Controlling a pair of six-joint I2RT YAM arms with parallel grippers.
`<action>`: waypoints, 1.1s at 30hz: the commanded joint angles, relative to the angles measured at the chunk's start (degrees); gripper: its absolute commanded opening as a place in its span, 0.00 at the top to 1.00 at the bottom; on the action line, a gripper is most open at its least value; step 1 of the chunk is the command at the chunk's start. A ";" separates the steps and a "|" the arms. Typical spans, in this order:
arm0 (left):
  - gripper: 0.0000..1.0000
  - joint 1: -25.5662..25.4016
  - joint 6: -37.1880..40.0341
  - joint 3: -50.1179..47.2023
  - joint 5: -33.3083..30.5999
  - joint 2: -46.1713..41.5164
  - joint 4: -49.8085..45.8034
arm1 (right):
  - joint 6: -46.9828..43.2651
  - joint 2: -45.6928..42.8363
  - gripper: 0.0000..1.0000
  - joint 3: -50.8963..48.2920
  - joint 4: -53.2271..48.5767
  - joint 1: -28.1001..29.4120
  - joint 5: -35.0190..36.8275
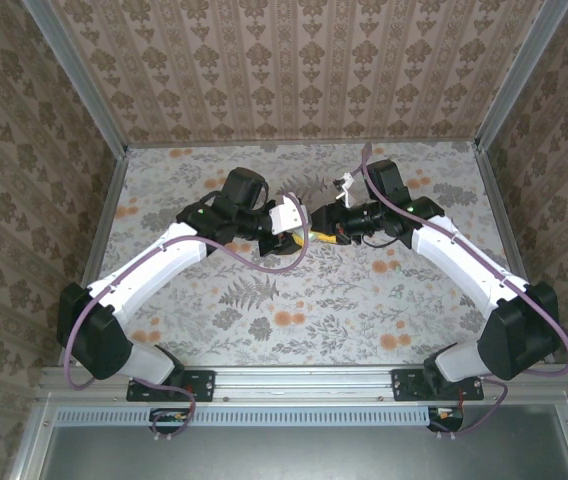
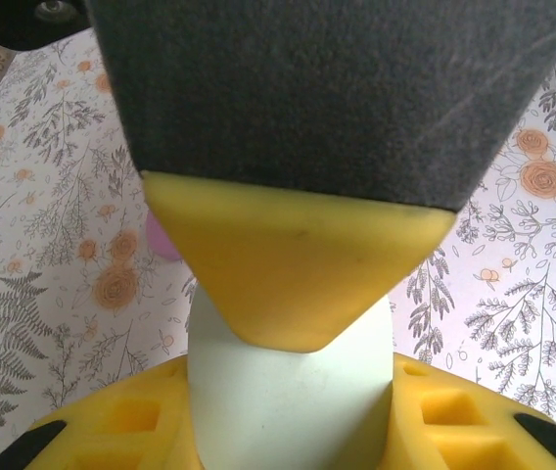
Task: Insert wireless bluetooth earbuds into charging case
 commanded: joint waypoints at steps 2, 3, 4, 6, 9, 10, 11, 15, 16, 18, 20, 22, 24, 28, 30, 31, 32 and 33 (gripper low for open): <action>0.68 -0.51 1.35 1.97 0.15 -0.17 -1.02 | -0.45 0.29 0.70 1.69 -1.21 0.12 -1.59; 0.68 -0.47 1.38 1.96 0.13 -0.17 -1.08 | -0.40 0.31 0.70 1.80 -1.15 0.16 -1.43; 0.67 -0.57 1.46 2.05 0.14 -0.24 -1.09 | -0.35 0.44 0.71 1.79 -1.07 0.15 -1.25; 0.61 -0.60 1.38 1.90 -0.05 -0.42 -0.85 | -0.18 0.42 0.72 1.78 -0.82 0.12 -0.65; 0.42 -0.48 0.84 1.11 -0.43 -1.26 0.77 | 0.46 -0.13 0.73 1.21 0.65 -0.18 -0.58; 0.35 -0.41 0.28 0.57 -0.65 -1.62 1.77 | 1.01 -0.47 0.74 0.73 1.95 -0.33 -0.86; 0.32 -0.11 -0.49 -0.15 -0.59 -2.21 3.18 | 2.08 -0.93 0.74 -0.10 3.74 -0.69 -1.55; 0.25 3.20 -6.69 -5.44 3.22 -5.94 12.72 | 7.53 -3.60 0.76 -3.72 12.90 -2.62 -4.11; 0.21 4.15 -8.54 -7.02 4.35 -6.94 15.40 | 8.73 -3.98 0.76 -4.45 14.99 -3.09 -4.87; 0.16 6.26 -12.92 -10.39 6.44 -9.32 22.02 | 11.91 -4.58 0.76 -5.90 19.71 -4.10 -7.04; 0.16 8.39 -17.50 -14.18 10.58 -11.37 28.95 | 15.52 -5.04 0.76 -7.54 25.79 -4.76 -8.95; 0.15 10.33 -22.97 -17.35 13.20 -12.74 36.34 | 19.49 -5.31 0.76 -8.94 31.60 -5.49 -10.41; 0.16 12.12 -29.01 -19.90 14.38 -13.26 42.66 | 23.43 -5.49 0.76 -9.93 37.31 -6.07 -11.70; 0.16 13.12 -35.39 -22.84 15.70 -13.65 51.99 | 29.71 -5.40 0.76 -10.67 45.39 -6.30 -12.83; 0.17 12.90 -36.81 -23.29 16.51 -13.48 54.97 | 33.55 -5.11 0.76 -10.95 49.79 -6.39 -12.88; 0.18 12.78 -37.02 -23.40 16.58 -13.31 55.78 | 35.51 -4.94 0.76 -11.00 51.57 -6.39 -12.78; 0.19 12.59 -37.17 -23.64 16.29 -13.14 56.76 | 38.07 -4.51 0.76 -11.07 54.22 -6.43 -12.52; 0.20 12.35 -37.82 -24.06 15.35 -12.92 57.95 | 40.79 -3.93 0.76 -11.14 56.91 -6.44 -12.41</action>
